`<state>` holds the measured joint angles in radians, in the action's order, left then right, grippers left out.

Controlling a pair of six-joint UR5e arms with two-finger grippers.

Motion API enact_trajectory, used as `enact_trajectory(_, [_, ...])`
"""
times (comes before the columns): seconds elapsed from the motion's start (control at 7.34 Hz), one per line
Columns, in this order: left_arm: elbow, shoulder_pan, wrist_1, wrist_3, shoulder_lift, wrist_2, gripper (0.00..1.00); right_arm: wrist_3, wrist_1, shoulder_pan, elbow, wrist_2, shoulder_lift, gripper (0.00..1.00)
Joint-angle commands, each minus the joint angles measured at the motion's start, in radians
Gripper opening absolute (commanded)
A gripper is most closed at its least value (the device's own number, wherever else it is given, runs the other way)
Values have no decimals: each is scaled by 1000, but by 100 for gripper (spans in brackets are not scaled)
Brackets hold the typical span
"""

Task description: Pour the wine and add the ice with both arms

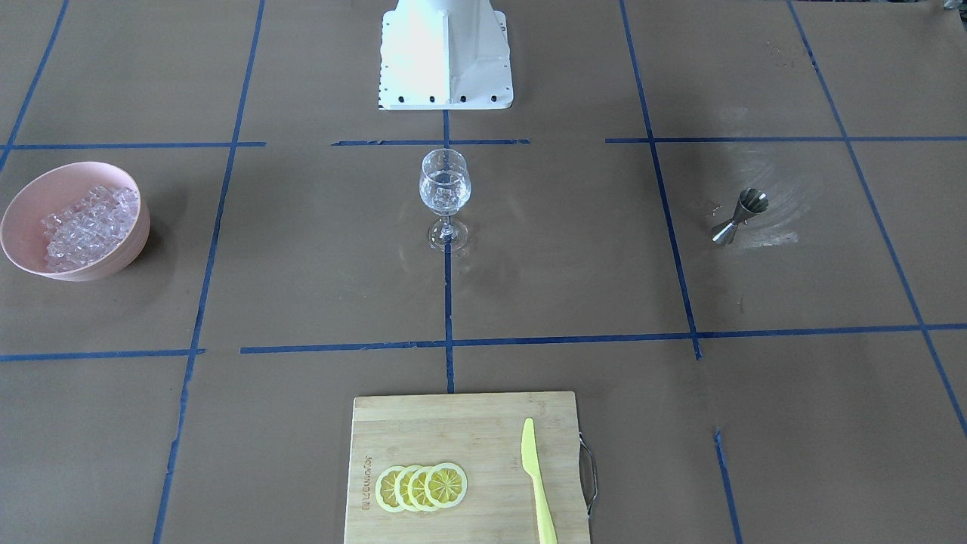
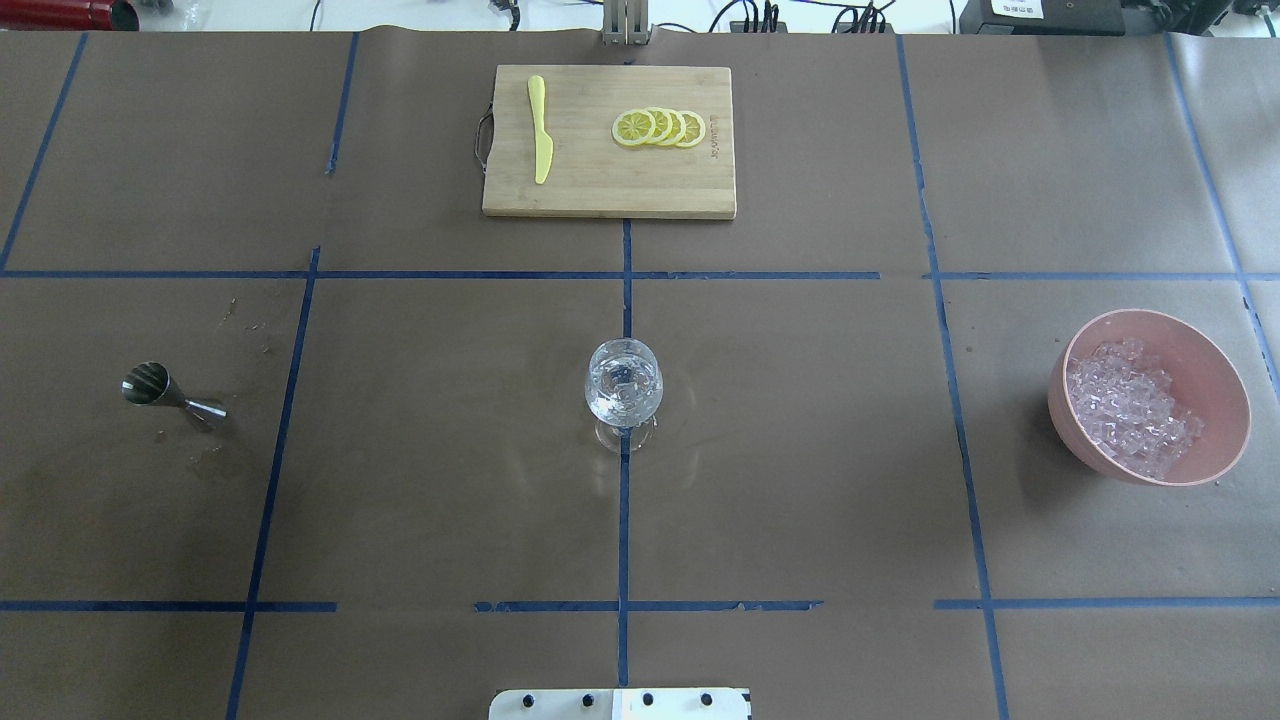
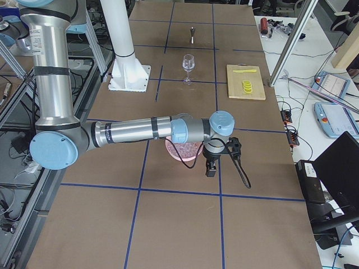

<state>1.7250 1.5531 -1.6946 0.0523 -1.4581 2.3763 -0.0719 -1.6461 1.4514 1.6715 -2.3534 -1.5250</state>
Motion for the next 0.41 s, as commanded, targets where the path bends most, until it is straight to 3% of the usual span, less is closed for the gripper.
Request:
enact_trajectory(0.0, [5,-2,7,1,69,1,100,-2,0,-3,-1,-1,0,100])
enact_trajectory(0.27, [19,-2,36,4,88,8,100,-2,-3,-5,-4,-1,-1,100])
